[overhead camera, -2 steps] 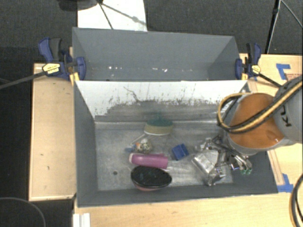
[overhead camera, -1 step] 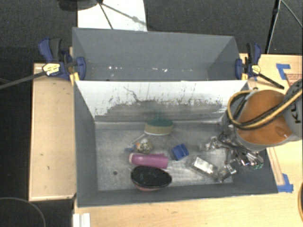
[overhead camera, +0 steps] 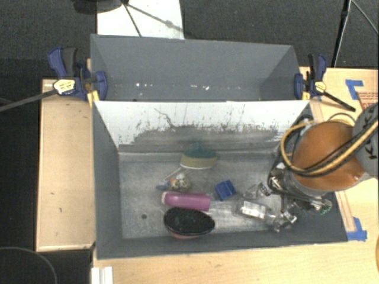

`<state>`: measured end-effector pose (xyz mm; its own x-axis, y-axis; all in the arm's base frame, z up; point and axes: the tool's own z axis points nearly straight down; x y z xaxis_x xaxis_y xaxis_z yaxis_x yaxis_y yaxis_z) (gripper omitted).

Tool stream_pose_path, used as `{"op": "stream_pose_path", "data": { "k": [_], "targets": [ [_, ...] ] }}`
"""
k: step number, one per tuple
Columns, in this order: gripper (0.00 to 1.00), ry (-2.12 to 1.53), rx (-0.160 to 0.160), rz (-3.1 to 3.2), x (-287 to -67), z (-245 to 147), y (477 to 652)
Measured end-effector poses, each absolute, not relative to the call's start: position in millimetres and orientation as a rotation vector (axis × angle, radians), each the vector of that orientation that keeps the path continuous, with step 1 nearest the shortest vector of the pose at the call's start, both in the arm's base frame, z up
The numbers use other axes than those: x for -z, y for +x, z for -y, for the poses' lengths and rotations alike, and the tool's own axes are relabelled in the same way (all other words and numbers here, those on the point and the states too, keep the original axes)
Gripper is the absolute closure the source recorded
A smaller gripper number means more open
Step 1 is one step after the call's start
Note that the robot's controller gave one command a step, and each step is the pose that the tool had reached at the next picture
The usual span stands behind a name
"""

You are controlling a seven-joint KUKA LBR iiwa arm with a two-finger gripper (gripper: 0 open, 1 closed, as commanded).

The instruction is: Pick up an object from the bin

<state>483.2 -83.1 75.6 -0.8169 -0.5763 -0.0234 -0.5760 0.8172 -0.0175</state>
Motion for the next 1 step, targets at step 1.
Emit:
{"op": "stream_pose_path", "data": {
  "k": [1],
  "targets": [
    [1.00,-0.945,0.005,-2.979,-74.4,82.0,479.9]
  ]
}}
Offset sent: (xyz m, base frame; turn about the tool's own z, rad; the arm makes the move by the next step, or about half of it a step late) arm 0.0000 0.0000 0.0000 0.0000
